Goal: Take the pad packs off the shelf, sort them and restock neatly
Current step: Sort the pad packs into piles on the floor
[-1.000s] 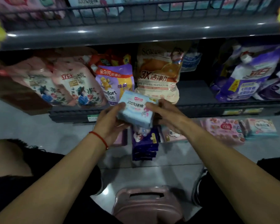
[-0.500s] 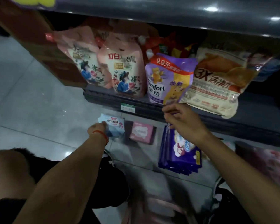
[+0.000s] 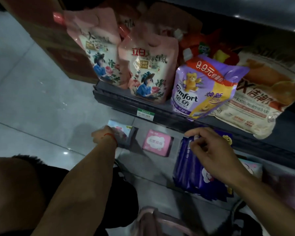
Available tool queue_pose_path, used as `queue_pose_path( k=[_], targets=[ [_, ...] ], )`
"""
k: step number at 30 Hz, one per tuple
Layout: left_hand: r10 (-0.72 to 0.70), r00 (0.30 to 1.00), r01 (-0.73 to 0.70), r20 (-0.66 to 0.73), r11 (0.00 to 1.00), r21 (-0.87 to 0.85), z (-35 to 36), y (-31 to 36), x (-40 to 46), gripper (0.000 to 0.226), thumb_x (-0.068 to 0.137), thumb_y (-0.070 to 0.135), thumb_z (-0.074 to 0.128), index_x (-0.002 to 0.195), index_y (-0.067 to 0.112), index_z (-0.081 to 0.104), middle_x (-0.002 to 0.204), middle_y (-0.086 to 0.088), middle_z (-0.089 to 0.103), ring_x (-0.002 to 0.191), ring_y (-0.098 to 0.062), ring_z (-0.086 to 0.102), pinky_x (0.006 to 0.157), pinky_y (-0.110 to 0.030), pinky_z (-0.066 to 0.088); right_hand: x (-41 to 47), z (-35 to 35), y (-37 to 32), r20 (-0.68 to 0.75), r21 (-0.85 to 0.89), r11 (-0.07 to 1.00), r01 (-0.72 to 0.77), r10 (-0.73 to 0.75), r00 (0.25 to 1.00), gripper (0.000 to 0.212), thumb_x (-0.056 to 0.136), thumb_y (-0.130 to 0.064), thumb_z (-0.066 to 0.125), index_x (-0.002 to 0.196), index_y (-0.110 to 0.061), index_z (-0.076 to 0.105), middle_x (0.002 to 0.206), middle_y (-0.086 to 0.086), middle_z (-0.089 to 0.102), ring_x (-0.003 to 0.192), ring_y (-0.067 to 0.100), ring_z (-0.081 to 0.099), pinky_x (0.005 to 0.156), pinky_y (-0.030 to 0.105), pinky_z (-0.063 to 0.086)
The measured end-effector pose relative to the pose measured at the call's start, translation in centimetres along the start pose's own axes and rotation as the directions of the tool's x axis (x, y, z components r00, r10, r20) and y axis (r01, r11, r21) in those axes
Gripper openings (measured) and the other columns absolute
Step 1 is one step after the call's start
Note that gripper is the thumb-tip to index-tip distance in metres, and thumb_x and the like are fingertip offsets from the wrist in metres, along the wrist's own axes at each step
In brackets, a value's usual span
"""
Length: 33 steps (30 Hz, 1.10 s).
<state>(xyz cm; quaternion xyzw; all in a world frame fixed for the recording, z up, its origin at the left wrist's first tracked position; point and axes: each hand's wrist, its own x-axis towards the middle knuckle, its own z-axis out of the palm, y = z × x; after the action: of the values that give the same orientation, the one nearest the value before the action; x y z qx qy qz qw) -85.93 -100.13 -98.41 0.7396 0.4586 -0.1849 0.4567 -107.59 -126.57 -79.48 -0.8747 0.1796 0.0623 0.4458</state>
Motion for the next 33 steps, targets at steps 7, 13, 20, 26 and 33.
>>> queue_pose_path(
  k=[7, 13, 20, 26, 33],
  targets=[
    [0.301, 0.945, -0.327, 0.129, 0.88, 0.345, 0.1, 0.5, -14.7, 0.053, 0.1, 0.027, 0.053, 0.145, 0.001, 0.045, 0.148, -0.024, 0.043, 0.135, -0.04, 0.044, 0.111, -0.038, 0.035, -0.3, -0.5, -1.9, -0.093, 0.158, 0.987, -0.001, 0.016, 0.996, 0.032, 0.098, -0.012, 0.063, 0.121, -0.033, 0.056, 0.115, -0.011, 0.064, 0.094, 0.003, 0.064, 0.083, 0.018, 0.053],
    [0.709, 0.542, -0.798, 0.452, 0.603, 0.011, -2.0, 2.9, -30.4, 0.008, 0.087, 0.009, 0.062, 0.088, 0.016, 0.059, 0.09, -0.005, 0.067, 0.086, -0.027, 0.061, 0.069, -0.031, 0.044, -3.7, -5.3, -4.6, -0.268, 0.216, 0.967, 0.136, -0.075, 0.961, 0.022, 0.099, -0.015, 0.062, 0.115, -0.03, 0.061, 0.116, -0.01, 0.067, 0.095, -0.003, 0.064, 0.073, 0.005, 0.047],
    [0.927, -0.02, -0.929, 0.376, 0.122, -0.35, -5.7, 10.4, -45.2, 0.022, 0.077, 0.011, 0.056, 0.085, 0.03, 0.062, 0.092, -0.006, 0.065, 0.076, -0.017, 0.06, 0.066, -0.027, 0.046, -8.3, -16.0, -7.6, -0.611, 0.189, 0.925, 0.329, -0.152, 0.777, 0.025, 0.093, -0.004, 0.063, 0.104, -0.026, 0.068, 0.095, -0.008, 0.072, 0.079, 0.008, 0.065, 0.069, 0.017, 0.052],
    [0.871, -0.239, -0.951, 0.429, -0.12, -0.286, -4.6, 15.8, -53.5, 0.019, 0.083, 0.007, 0.063, 0.095, 0.022, 0.063, 0.104, 0.0, 0.063, 0.081, -0.015, 0.061, 0.073, -0.029, 0.047, -10.4, -24.5, -7.9, -0.756, 0.019, 0.962, 0.272, -0.164, 0.634, 0.02, 0.093, -0.013, 0.065, 0.108, -0.026, 0.066, 0.098, -0.008, 0.067, 0.085, 0.007, 0.065, 0.079, 0.032, 0.057],
    [0.711, -0.49, -0.851, 0.504, -0.515, -0.1, 2.0, 19.2, -59.2, 0.048, 0.084, 0.018, 0.071, 0.131, 0.019, 0.06, 0.137, -0.004, 0.056, 0.129, -0.024, 0.05, 0.106, -0.029, 0.037, -10.4, -35.0, -4.6, -0.856, -0.376, 0.922, -0.093, -0.307, 0.417, 0.041, 0.083, -0.014, 0.07, 0.123, -0.015, 0.064, 0.13, 0.009, 0.057, 0.125, 0.032, 0.051, 0.104, 0.044, 0.041]
  ],
)
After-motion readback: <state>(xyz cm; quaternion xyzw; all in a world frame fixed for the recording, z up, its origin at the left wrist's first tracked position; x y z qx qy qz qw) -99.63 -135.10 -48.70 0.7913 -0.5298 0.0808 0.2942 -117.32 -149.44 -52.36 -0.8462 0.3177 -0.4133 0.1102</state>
